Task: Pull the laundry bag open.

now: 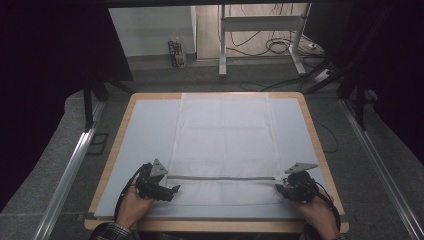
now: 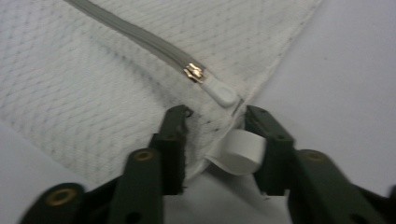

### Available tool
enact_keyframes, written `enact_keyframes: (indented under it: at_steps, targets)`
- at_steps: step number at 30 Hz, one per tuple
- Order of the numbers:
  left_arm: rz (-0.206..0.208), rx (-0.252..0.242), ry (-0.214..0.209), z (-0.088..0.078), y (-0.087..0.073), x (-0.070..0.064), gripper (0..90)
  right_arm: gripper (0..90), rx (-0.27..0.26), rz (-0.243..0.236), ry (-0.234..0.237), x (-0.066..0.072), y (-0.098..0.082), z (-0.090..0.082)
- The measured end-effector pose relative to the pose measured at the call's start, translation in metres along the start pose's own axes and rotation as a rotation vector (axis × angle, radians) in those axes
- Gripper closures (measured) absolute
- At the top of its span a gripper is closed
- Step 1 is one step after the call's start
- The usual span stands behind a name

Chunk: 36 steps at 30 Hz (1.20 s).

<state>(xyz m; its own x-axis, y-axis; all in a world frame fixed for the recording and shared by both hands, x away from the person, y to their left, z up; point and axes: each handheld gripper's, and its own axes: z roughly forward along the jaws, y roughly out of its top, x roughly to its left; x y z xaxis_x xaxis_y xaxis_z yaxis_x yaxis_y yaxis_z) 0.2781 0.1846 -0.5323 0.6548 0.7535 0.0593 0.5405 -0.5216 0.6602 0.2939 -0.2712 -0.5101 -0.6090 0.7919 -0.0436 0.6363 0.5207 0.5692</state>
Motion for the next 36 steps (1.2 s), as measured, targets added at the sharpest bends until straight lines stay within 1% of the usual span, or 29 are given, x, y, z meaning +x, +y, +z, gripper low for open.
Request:
enact_keyframes:
  at_steps: [1, 3, 4, 5, 6, 7, 9, 10, 11, 12, 15, 17, 18, 19, 20, 21, 22, 23, 24, 25, 26, 27, 28, 29, 30, 31, 34, 35, 36]
  targets:
    - [-0.008, -0.002, -0.015, 0.001, 0.003, -0.002, 6.2, 72.5, -0.003, 0.002, 0.010, 0.001, -0.001, -0.001]
    - [-0.015, -0.006, -0.026, 0.001, 0.005, -0.003, 6.5, 78.9, -0.006, 0.009, 0.029, -0.001, -0.001, -0.001]
    - [-0.021, -0.014, -0.041, 0.001, 0.008, -0.004, 6.5, 82.7, -0.010, 0.008, 0.046, -0.002, -0.001, -0.001]
    - [-0.022, -0.020, -0.057, 0.002, 0.011, -0.005, 6.5, 82.7, -0.010, 0.008, 0.046, -0.002, -0.001, -0.001]
    - [-0.024, -0.025, -0.083, 0.006, 0.019, -0.008, 6.6, 87.0, -0.014, 0.002, 0.073, -0.004, -0.002, -0.001]
    - [-0.024, -0.025, -0.083, 0.006, 0.019, -0.008, 6.8, 87.0, -0.014, 0.002, 0.073, -0.004, -0.002, -0.001]
    - [-0.025, -0.031, -0.121, 0.011, 0.029, -0.012, 7.3, 87.4, -0.015, -0.015, 0.082, -0.004, -0.001, -0.001]
    - [-0.022, -0.033, -0.151, 0.016, 0.039, -0.018, 7.3, 87.5, -0.023, -0.047, 0.075, -0.003, -0.001, -0.002]
    - [-0.022, -0.033, -0.151, 0.016, 0.039, -0.018, 7.3, 87.5, -0.023, -0.047, 0.075, -0.003, -0.001, -0.002]
    - [-0.020, -0.035, -0.173, 0.018, 0.045, -0.022, 7.2, 87.5, -0.031, -0.069, 0.064, -0.002, 0.000, -0.004]
    - [-0.007, -0.041, -0.237, 0.025, 0.057, -0.031, 6.6, 87.4, -0.036, -0.073, 0.058, -0.001, 0.000, -0.005]
    - [0.009, -0.041, -0.264, 0.030, 0.067, -0.038, 4.1, 86.9, -0.035, -0.073, 0.066, -0.002, 0.000, -0.005]
    - [0.017, -0.045, -0.270, 0.032, 0.073, -0.041, 4.2, 86.9, -0.035, -0.073, 0.066, -0.002, 0.000, -0.005]
    - [0.016, -0.062, -0.301, 0.037, 0.084, -0.047, 3.9, 86.6, -0.038, -0.074, 0.069, -0.002, 0.000, -0.006]
    - [0.016, -0.062, -0.301, 0.037, 0.084, -0.047, 3.8, 86.6, -0.038, -0.074, 0.069, -0.002, 0.000, -0.006]
    - [0.019, -0.066, -0.317, 0.040, 0.090, -0.050, 3.9, 86.6, -0.041, -0.078, 0.066, -0.002, 0.001, -0.007]
    - [0.031, -0.072, -0.338, 0.047, 0.102, -0.057, 4.3, 86.6, -0.041, -0.083, 0.064, -0.002, 0.001, -0.007]
    - [0.031, -0.072, -0.338, 0.047, 0.102, -0.057, 5.0, 86.6, -0.041, -0.083, 0.064, -0.002, 0.001, -0.007]
    - [0.051, -0.074, -0.332, 0.053, 0.113, -0.064, 6.4, 86.7, -0.039, -0.088, 0.058, -0.001, 0.001, -0.007]
    - [0.051, -0.074, -0.332, 0.053, 0.113, -0.064, 7.6, 86.7, -0.039, -0.088, 0.058, -0.001, 0.001, -0.007]
    - [0.067, -0.077, -0.333, 0.062, 0.123, -0.071, 8.2, 86.8, -0.042, -0.099, 0.054, 0.000, 0.001, -0.007]
    - [0.067, -0.077, -0.333, 0.062, 0.123, -0.071, 8.6, 86.8, -0.043, -0.102, 0.053, 0.000, 0.001, -0.008]
    - [0.084, -0.083, -0.338, 0.069, 0.133, -0.077, 9.4, 86.7, -0.047, -0.103, 0.052, 0.000, 0.001, -0.008]
    - [0.084, -0.083, -0.338, 0.069, 0.133, -0.077, 10.0, 86.7, -0.047, -0.103, 0.052, 0.000, 0.001, -0.008]
    - [0.110, -0.089, -0.336, 0.076, 0.144, -0.084, 10.4, 86.7, -0.058, -0.117, 0.049, 0.000, 0.001, -0.009]
    - [0.110, -0.089, -0.336, 0.076, 0.144, -0.084, 10.5, 86.7, -0.058, -0.117, 0.049, 0.000, 0.001, -0.009]
    - [0.153, -0.098, -0.327, 0.085, 0.159, -0.095, 11.3, 86.8, -0.065, -0.127, 0.044, 0.001, 0.001, -0.010]
    - [0.169, -0.097, -0.329, 0.092, 0.170, -0.101, 11.3, 86.7, -0.066, -0.131, 0.043, 0.001, 0.000, -0.010]
    - [0.169, -0.097, -0.329, 0.092, 0.170, -0.101, 11.3, 86.7, -0.066, -0.131, 0.043, 0.001, 0.000, -0.010]
